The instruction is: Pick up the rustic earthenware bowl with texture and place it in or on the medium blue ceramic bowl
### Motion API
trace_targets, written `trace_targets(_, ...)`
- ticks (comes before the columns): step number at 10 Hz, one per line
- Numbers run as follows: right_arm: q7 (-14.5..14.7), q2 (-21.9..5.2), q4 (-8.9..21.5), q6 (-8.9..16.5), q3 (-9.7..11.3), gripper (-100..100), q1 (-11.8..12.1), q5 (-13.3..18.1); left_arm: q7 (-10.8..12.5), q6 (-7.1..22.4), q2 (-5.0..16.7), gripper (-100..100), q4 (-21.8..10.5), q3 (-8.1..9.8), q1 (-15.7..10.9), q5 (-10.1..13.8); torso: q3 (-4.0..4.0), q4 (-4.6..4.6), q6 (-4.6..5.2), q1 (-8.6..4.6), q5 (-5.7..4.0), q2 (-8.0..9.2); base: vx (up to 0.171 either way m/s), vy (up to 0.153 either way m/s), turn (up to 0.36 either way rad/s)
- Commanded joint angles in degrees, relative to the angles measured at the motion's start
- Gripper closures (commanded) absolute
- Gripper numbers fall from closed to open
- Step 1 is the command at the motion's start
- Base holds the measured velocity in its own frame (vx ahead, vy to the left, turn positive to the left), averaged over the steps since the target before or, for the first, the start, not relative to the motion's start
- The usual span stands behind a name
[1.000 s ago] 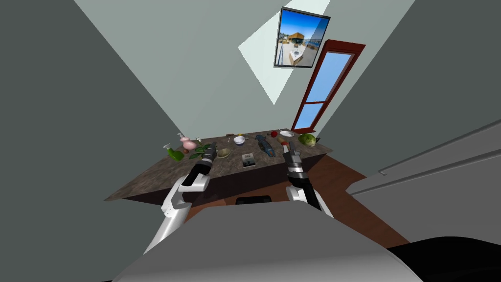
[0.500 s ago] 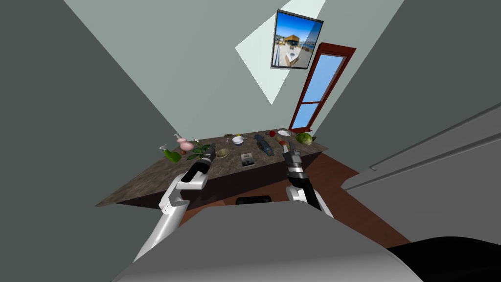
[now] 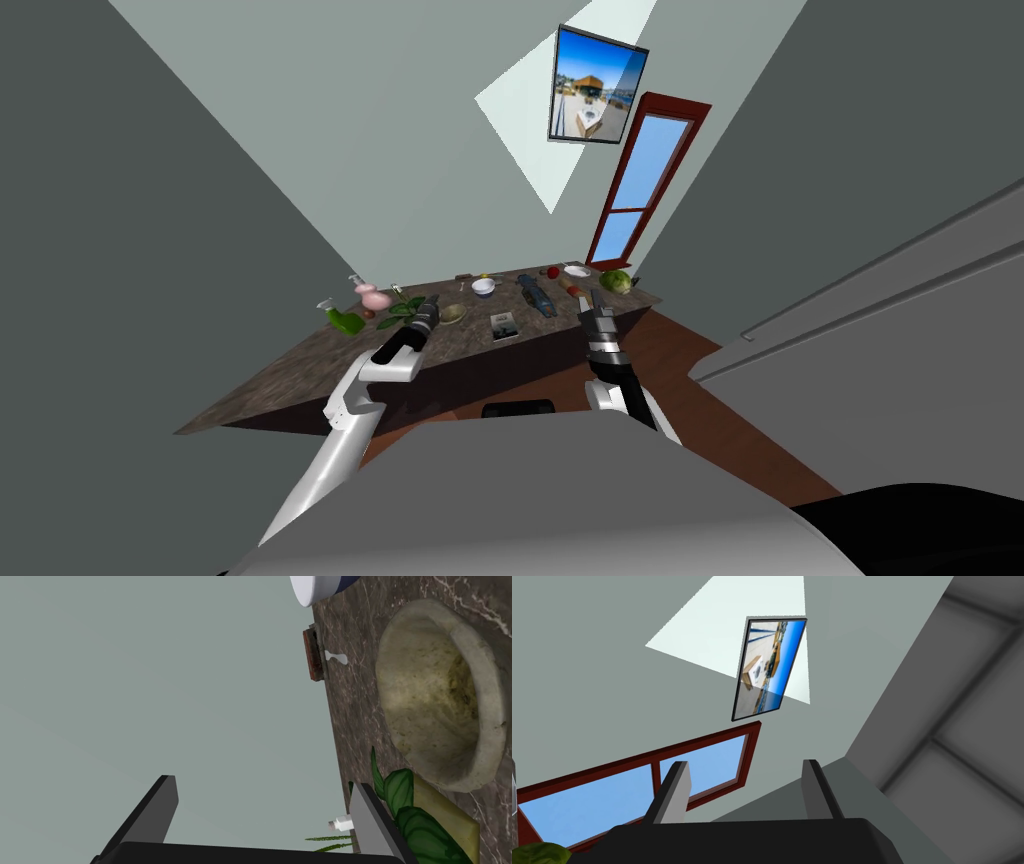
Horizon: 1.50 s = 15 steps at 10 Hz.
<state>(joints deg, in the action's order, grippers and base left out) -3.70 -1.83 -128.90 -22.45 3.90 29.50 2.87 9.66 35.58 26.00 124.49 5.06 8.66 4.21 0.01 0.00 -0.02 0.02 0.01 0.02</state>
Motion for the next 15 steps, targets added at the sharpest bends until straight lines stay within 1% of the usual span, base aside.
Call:
trace_targets(1, 0.0, 0.0, 0.0, 0.0, 0.0, 0, 0.0, 0.0, 1.6, 2.9, 1.3, -100, -0.9, 0.52, -0.7, 1.1, 0.0, 0.0, 0.0, 0.0, 0.0, 0.0, -0.01, 0.003, -0.096)
trace_targets(2, 0.0, 0.0, 0.0, 0.0, 0.0, 0, 0.0, 0.0, 1.6, 4.3, 1.3, -100, -0.9, 0.52, -0.7, 1.1, 0.0, 0.0, 0.01, 0.0, 0.0, -0.01, -0.009, 0.003, -0.048)
trace_targets(3, 0.0, 0.0, 0.0, 0.0, 0.0, 0, 0.0, 0.0, 3.0, 6.0, 2.3, -100, -1.7, 0.95, -1.4, 2.1, 0.0, 0.0, -0.01, 0.0, 0.0, -0.01, -0.009, -0.001, -0.121)
trace_targets(4, 0.0, 0.0, 0.0, 0.0, 0.0, 0, 0.0, 0.0, 3.0, 7.6, 2.3, -100, -1.7, 0.95, -1.4, 2.1, -0.01, 0.0, 0.02, -0.01, 0.0, -0.01, -0.007, 0.003, -0.041)
trace_targets(5, 0.0, 0.0, 0.0, 0.0, 0.0, 0, 0.0, 0.0, 4.4, 9.4, 3.3, -100, -2.5, 1.39, -2.0, 3.1, -0.01, 0.0, -0.01, -0.01, 0.0, -0.01, -0.006, 0.0, -0.089)
trace_targets(6, 0.0, 0.0, 0.0, 0.0, 0.0, 0, 0.0, 0.0, 4.4, 10.7, 3.3, -100, -2.5, 1.39, -2.0, 3.1, -0.01, 0.0, 0.01, -0.01, 0.0, -0.02, -0.004, 0.002, -0.048)
trace_targets(7, 0.0, 0.0, 0.0, 0.0, 0.0, 0, 0.0, 0.0, 5.8, 12.6, 4.2, -100, -3.3, 1.84, -2.6, 4.1, -0.01, -0.01, -0.01, -0.01, 0.0, -0.02, -0.002, -0.002, -0.109)
trace_targets(8, 0.0, 0.0, 0.0, 0.0, 0.0, 0, 0.0, 0.0, 5.8, 13.7, 4.2, -100, -3.3, 1.84, -2.6, 4.1, -0.02, -0.01, 0.01, -0.02, 0.0, -0.03, -0.002, 0.001, -0.046)
trace_targets(9, 0.0, 0.0, 0.0, 0.0, 0.0, 0, 0.0, 0.0, 7.2, 15.5, 5.0, -100, -4.2, 2.29, -3.2, 5.1, -0.02, -0.01, -0.01, -0.02, 0.0, -0.04, 0.0, -0.003, -0.093)
trace_targets(10, 0.0, 0.0, 0.0, 0.0, 0.0, 0, 0.0, 0.0, 7.2, 16.6, 5.0, -100, -4.2, 2.29, -3.2, 5.1, -0.03, -0.01, 0.0, -0.02, -0.01, -0.04, 0.001, 0.0, -0.048)
trace_targets(11, 0.0, 0.0, 0.0, 0.0, 0.0, 0, 0.0, 0.0, 8.6, 18.6, 5.8, -100, -5.1, 2.74, -3.7, 6.2, -0.03, -0.01, -0.01, -0.02, 0.0, -0.04, 0.003, -0.003, -0.106)
trace_targets(12, 0.0, 0.0, 0.0, 0.0, 0.0, 0, 0.0, 0.0, 8.6, 19.4, 5.8, -100, -5.1, 2.74, -3.7, 6.2, -0.03, -0.01, 0.0, -0.02, 0.0, -0.05, 0.002, 0.0, -0.054)
trace_targets(13, 0.0, 0.0, 0.0, 0.0, 0.0, 0, 0.0, 0.0, 9.9, 21.3, 6.6, -100, -6.1, 3.19, -4.2, 7.2, -0.03, -0.01, -0.01, -0.02, 0.0, -0.05, 0.005, -0.003, -0.097)
trace_targets(14, 0.0, 0.0, 0.0, 0.0, 0.0, 0, 0.0, 0.0, 9.9, 22.0, 6.6, -100, -6.1, 3.19, -4.2, 7.2, -0.04, -0.01, 0.0, -0.03, -0.01, -0.06, 0.005, 0.0, -0.051)
trace_targets(15, 0.0, 0.0, 0.0, 0.0, 0.0, 0, 0.0, 0.0, 11.2, 24.2, 7.3, -100, -7.0, 3.63, -4.6, 8.3, -0.04, -0.02, -0.02, -0.02, 0.0, -0.06, 0.008, -0.004, -0.08)
